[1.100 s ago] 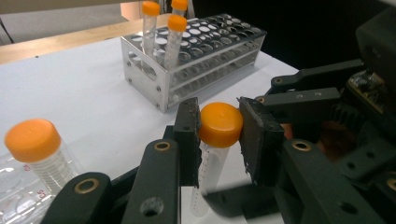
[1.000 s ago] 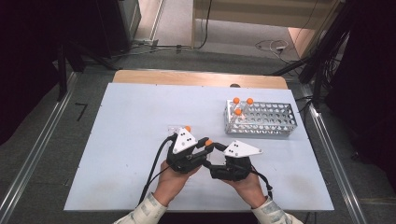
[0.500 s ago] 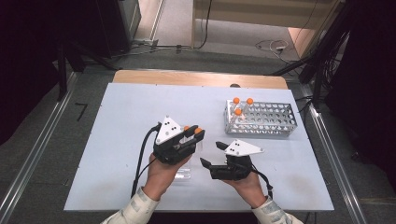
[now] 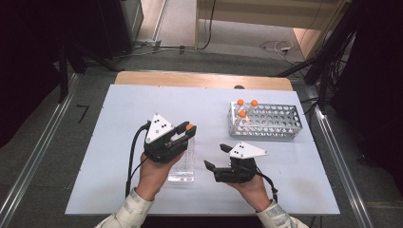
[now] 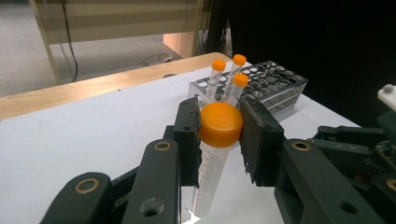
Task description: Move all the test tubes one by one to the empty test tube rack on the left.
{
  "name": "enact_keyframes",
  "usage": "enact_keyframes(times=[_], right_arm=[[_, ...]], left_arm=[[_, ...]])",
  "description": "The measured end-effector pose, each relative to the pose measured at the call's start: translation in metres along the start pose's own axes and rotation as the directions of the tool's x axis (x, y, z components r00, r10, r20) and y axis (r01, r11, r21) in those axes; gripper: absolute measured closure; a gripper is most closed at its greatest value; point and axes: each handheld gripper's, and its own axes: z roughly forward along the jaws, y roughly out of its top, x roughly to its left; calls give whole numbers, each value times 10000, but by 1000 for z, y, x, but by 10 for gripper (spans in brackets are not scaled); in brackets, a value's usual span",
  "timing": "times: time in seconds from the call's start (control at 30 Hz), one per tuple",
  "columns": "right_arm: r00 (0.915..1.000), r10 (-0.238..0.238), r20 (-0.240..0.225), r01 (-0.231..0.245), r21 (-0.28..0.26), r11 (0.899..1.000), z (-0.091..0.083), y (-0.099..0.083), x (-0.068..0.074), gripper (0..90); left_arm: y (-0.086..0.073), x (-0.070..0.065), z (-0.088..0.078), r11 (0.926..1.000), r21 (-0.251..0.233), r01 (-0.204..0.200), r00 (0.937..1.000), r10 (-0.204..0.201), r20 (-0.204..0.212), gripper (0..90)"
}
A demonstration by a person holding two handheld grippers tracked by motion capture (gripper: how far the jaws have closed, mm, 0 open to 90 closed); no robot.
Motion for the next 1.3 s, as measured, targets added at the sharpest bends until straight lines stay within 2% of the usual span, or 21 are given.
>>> enact_keyframes(times=[0.33,0.5,0.63,0.73,0.9,1.23,1.3], right_arm=[[10000,79,16,-79,31,10000,1,0,0,204],[10000,58,15,-58,2,10000,0,-1,0,205],[10000,55,13,-55,17,10000,1,-1,0,206],[10000,40,0,-40,28,10000,1,-1,0,207],[10000,42,6,-42,65,10000,2,-1,0,209],[10000,33,-18,-33,88,10000,3,-2,1,209],[10000,20,-14,-20,98,10000,3,-2,0,209]], left_arm=[[-7,5,7,9998,180,7,9996,-1,-299,690],[-12,5,13,9995,299,-116,9988,131,-476,690],[-19,3,19,9987,421,-288,9978,312,-579,689],[-26,3,23,9983,546,-216,9974,253,-678,689],[-34,5,27,9972,732,-136,9971,190,-738,689],[-40,4,31,9959,890,-130,9968,200,-776,685],[-40,4,31,9959,893,-138,9969,206,-764,657]])
